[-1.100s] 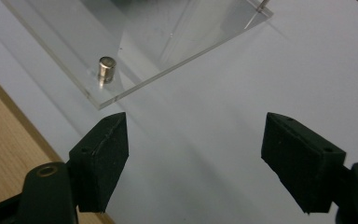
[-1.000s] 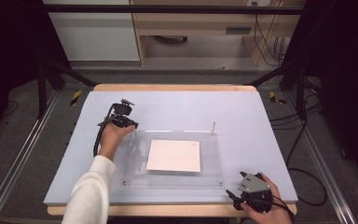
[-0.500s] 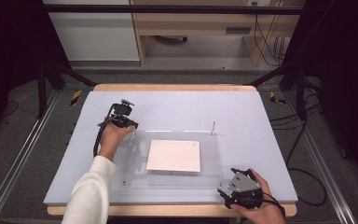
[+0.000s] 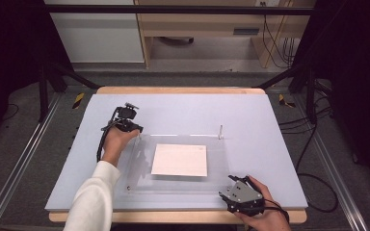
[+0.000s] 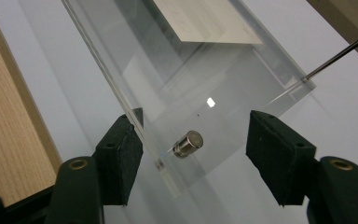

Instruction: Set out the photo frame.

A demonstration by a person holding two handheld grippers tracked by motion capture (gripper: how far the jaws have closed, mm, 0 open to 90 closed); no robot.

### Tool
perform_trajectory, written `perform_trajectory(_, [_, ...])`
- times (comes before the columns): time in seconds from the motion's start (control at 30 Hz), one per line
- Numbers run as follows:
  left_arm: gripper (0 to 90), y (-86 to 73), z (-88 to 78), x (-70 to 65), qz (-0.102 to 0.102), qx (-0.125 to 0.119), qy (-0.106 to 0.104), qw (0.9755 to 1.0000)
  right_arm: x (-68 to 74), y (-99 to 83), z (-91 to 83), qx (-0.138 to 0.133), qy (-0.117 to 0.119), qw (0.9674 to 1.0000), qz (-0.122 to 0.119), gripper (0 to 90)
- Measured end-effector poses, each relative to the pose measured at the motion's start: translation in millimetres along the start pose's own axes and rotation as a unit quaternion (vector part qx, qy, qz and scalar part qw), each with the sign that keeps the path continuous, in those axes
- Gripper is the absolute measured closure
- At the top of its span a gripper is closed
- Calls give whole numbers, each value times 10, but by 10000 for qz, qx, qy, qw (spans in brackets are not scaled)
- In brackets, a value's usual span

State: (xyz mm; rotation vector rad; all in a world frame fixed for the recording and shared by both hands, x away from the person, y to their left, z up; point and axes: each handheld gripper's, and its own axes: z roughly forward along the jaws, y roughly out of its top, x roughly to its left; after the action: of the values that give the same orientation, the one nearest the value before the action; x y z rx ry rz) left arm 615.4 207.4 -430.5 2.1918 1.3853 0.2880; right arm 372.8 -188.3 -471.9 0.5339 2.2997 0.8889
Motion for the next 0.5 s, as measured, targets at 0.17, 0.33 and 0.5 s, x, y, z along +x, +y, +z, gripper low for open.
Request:
perform_trajectory(0.17, [846, -6, 0, -1, 38, -32, 2, 10000, 7, 24, -10, -86, -43, 9999, -78, 378])
perform_trajectory(0.33, [845, -9, 5, -7, 37, -72, 21, 10000, 6, 29, -9, -101, -44, 9999, -66, 386])
perform_trajectory(0.5, [844, -21, 4, -17, 47, -131, 48, 9999, 31, 44, -19, -137, -78, 9996, -224, 430])
